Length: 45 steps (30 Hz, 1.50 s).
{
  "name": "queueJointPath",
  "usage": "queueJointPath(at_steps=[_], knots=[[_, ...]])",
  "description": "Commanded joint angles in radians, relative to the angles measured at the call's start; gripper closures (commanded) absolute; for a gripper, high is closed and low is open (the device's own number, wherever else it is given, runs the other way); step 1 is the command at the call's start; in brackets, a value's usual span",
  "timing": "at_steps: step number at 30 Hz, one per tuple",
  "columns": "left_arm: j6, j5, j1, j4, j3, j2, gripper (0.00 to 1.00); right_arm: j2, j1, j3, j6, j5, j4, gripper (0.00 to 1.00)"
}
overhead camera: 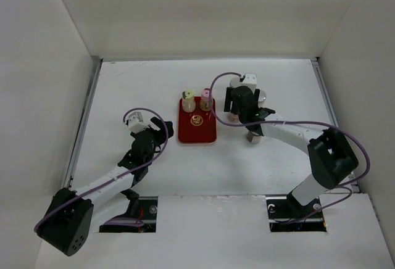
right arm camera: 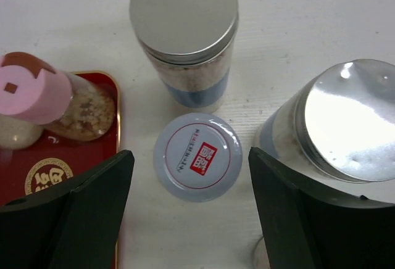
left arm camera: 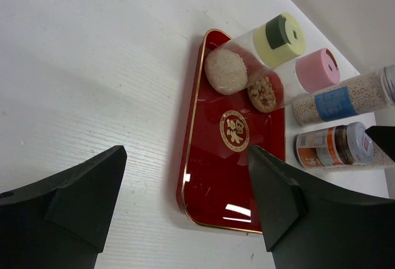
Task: Organize the condiment bottles
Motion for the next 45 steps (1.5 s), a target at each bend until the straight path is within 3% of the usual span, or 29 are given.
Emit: queueJointPath(at_steps=[1, 11, 14, 19, 26, 37, 45], knots=[[0.005, -0.021, -0.007, 0.052, 0.014, 0.011, 0.22, -0.002, -0.018, 0.004, 0.031, 0.015, 0.03, 0.18], [0.007, -0.021, -0.015, 0.063, 0.017, 0.025, 0.22, 0.106, -0.033, 0.061, 0.031, -0.05, 0.016, 0.15], [0.007, -0.015, -0.012, 0.063, 0.017, 0.031, 0.22, 0.115, -0.029, 0.063, 0.04, -0.039, 0.021, 0.31], [0.007, -0.024, -0.015, 0.063, 0.012, 0.017, 0.22, 0.032, 0.014, 0.031, 0.016, 0.073, 0.061, 0.46], [0.007, -0.018, -0.002, 0.063, 0.009, 0.009, 0.22, -0.016, 0.163, 0.076, -0.026, 0.087, 0.065, 0.47], [-0.001, 0.005, 0.062, 0.06, -0.011, -0.012, 0.22, 0.337, 0.26, 0.443, -0.053, -0.016, 0.076, 0.44], [-0.004, 0.024, 0.07, 0.052, -0.009, -0.021, 0.22, 0.431, 0.263, 0.534, -0.037, -0.053, 0.05, 0.39]])
